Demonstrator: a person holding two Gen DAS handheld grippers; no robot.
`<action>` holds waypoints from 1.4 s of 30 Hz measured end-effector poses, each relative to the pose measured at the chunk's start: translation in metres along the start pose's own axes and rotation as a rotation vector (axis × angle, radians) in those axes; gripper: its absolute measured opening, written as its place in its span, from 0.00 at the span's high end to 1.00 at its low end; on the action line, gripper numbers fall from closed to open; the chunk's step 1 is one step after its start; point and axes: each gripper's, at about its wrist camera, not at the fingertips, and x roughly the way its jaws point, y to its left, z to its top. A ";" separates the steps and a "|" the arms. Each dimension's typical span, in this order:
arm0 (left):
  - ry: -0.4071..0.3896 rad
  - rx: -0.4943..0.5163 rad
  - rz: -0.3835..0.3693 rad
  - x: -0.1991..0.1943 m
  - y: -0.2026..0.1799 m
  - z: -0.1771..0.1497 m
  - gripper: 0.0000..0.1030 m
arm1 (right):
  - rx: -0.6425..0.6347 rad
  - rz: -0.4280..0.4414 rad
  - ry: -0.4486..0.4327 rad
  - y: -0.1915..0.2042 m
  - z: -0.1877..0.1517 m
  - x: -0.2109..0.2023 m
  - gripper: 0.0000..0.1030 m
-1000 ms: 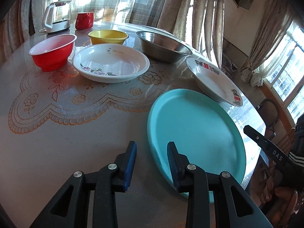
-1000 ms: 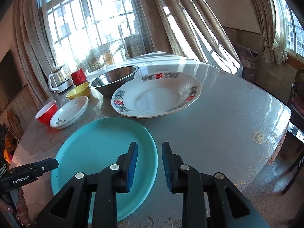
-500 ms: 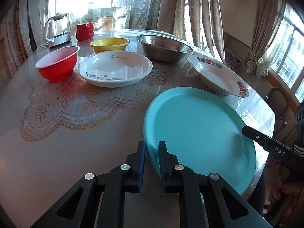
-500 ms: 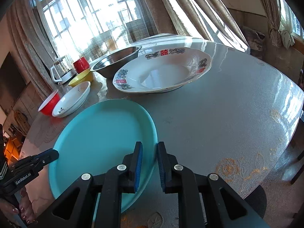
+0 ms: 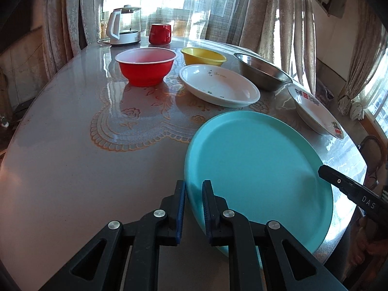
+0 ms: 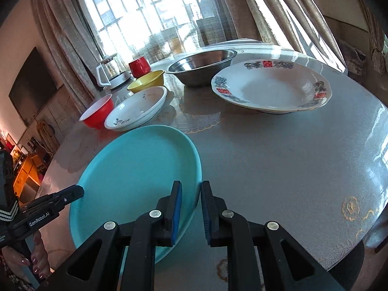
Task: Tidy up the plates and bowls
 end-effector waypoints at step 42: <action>-0.149 -0.133 0.095 -0.044 0.019 0.020 0.16 | 0.011 0.026 -0.037 0.026 0.000 0.015 0.61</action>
